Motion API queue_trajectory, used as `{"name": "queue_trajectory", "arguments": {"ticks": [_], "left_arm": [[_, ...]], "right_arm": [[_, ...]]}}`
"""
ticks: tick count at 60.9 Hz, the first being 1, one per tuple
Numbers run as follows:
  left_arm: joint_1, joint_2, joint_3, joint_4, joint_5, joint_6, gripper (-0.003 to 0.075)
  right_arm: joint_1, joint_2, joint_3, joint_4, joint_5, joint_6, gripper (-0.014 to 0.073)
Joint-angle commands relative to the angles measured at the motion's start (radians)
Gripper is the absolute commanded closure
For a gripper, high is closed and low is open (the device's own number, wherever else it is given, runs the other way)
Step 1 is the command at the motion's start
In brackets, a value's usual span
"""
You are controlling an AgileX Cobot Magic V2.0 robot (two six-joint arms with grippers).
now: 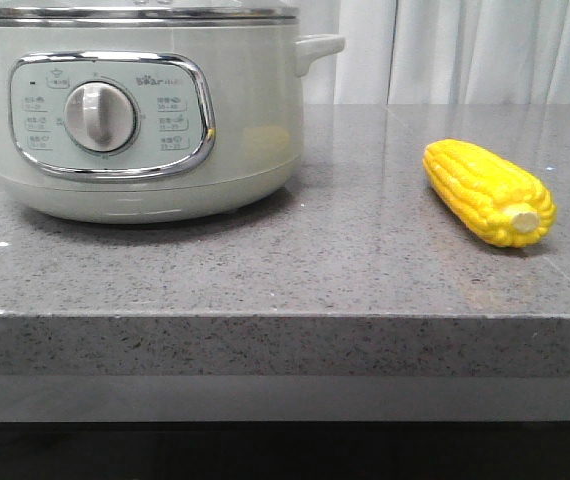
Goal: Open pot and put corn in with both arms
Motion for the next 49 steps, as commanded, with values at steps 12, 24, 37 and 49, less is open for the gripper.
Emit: {"name": "queue_trajectory", "arguments": {"ticks": [12, 24, 37, 49], "left_arm": [[0.001, -0.023, -0.001, -0.011, -0.077, -0.010, 0.0738], [0.001, -0.023, -0.001, -0.011, -0.077, -0.010, 0.0738], [0.001, -0.023, -0.001, -0.011, -0.077, -0.010, 0.0738], [0.001, -0.023, -0.001, -0.011, -0.083, -0.010, 0.0738]], "right_arm": [[-0.002, -0.016, -0.003, -0.007, -0.075, 0.000, 0.0662], [-0.002, -0.016, -0.003, -0.007, -0.085, 0.000, 0.0662], [-0.002, -0.016, -0.003, -0.007, -0.121, 0.000, 0.0662], [-0.002, -0.016, -0.003, -0.007, -0.137, 0.000, 0.0662]]}}
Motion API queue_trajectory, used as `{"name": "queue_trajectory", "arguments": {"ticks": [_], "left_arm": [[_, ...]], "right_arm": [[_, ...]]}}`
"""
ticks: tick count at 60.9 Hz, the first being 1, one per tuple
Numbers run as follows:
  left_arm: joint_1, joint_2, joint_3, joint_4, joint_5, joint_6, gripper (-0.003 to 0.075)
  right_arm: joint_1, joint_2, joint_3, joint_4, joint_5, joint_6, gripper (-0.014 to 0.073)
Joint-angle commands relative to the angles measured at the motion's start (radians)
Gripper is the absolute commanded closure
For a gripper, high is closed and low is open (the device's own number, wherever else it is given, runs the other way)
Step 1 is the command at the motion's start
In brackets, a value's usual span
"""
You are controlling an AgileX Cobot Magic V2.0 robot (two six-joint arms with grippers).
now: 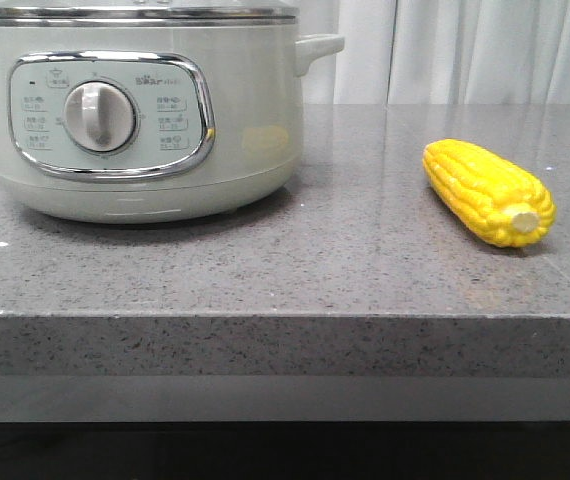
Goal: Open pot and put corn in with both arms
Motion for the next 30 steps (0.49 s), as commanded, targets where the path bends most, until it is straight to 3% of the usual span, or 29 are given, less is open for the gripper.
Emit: {"name": "queue_trajectory", "arguments": {"ticks": [1, 21, 30], "left_arm": [[0.001, -0.023, -0.001, -0.011, -0.086, -0.010, 0.0738], [0.001, -0.023, -0.021, -0.011, -0.165, -0.010, 0.0738], [-0.001, 0.001, -0.155, 0.014, -0.171, -0.010, 0.0739]], "right_arm": [[-0.002, -0.016, -0.003, -0.007, -0.105, 0.000, 0.0662], [-0.002, -0.016, -0.013, -0.007, -0.171, 0.000, 0.0662], [-0.002, -0.009, -0.115, -0.007, -0.084, 0.000, 0.0662]]}}
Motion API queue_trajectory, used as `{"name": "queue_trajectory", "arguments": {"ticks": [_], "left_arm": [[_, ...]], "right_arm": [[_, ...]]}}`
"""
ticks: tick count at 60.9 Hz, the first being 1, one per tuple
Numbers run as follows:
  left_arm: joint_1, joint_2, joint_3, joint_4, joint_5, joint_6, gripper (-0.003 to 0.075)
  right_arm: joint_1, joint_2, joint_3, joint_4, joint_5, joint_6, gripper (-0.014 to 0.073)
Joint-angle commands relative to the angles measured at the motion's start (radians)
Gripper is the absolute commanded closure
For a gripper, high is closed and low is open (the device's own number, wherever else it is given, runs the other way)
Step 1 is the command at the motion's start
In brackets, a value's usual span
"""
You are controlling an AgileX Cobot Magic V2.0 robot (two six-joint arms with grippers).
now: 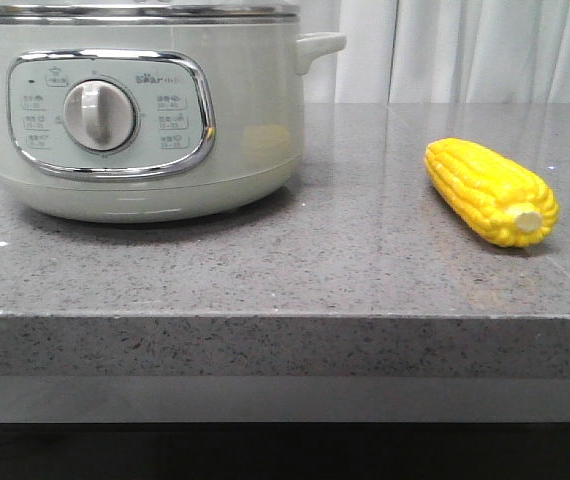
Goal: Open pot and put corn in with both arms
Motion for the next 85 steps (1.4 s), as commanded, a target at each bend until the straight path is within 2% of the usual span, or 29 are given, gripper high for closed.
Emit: {"name": "queue_trajectory", "arguments": {"ticks": [1, 10, 20, 28, 35, 38, 42, 44, 49, 53, 56, 59, 68, 74, 85], "left_arm": [[-0.001, 0.008, -0.121, 0.013, -0.099, -0.010, 0.0738], [-0.001, 0.155, -0.309, 0.029, -0.007, -0.010, 0.0738], [-0.001, 0.368, -0.486, 0.028, 0.041, -0.010, 0.0738], [-0.001, 0.475, -0.562, 0.028, 0.041, -0.010, 0.0738], [-0.001, 0.506, -0.570, 0.025, 0.032, -0.010, 0.0737], [-0.001, 0.506, -0.570, 0.025, 0.040, -0.010, 0.0724], [-0.001, 0.506, -0.570, 0.027, 0.040, -0.010, 0.0659], [-0.001, 0.506, -0.570, 0.027, 0.040, -0.010, 0.0601], [-0.001, 0.506, -0.568, 0.032, 0.040, -0.010, 0.0405], [-0.001, 0.508, -0.566, 0.032, 0.039, -0.010, 0.0218], [-0.001, 0.511, -0.559, 0.032, 0.031, -0.010, 0.0114], [-0.001, 0.517, -0.550, 0.030, 0.015, -0.010, 0.0069], [-0.001, 0.553, -0.564, -0.033, 0.036, -0.010, 0.0067], [-0.001, 0.611, -0.631, -0.033, 0.135, 0.008, 0.0067], [-0.035, 0.797, -0.858, -0.040, 0.350, 0.070, 0.0067]], "right_arm": [[-0.002, -0.004, -0.109, -0.007, -0.029, 0.000, 0.0662], [-0.002, 0.091, -0.282, -0.007, 0.061, 0.000, 0.0659], [-0.002, 0.277, -0.457, -0.007, 0.062, 0.000, 0.0659], [-0.002, 0.393, -0.552, -0.007, 0.069, 0.000, 0.0659], [-0.002, 0.434, -0.563, -0.007, 0.059, 0.000, 0.0658], [-0.002, 0.434, -0.563, -0.007, 0.064, 0.000, 0.0631], [-0.002, 0.434, -0.563, -0.007, 0.065, 0.000, 0.0535], [-0.002, 0.434, -0.563, -0.007, 0.065, 0.000, 0.0461], [-0.002, 0.434, -0.563, -0.007, 0.066, 0.000, 0.0255], [-0.002, 0.434, -0.561, -0.007, 0.067, 0.000, 0.0111], [-0.002, 0.434, -0.561, -0.007, 0.067, 0.000, 0.0049], [-0.002, 0.434, -0.561, -0.007, 0.067, 0.000, 0.0018], [-0.002, 0.434, -0.561, -0.007, 0.067, 0.000, 0.0012], [-0.002, 0.434, -0.561, -0.007, 0.067, 0.000, 0.0012], [-0.002, 0.434, -0.561, -0.007, 0.067, 0.000, 0.0012]]}}
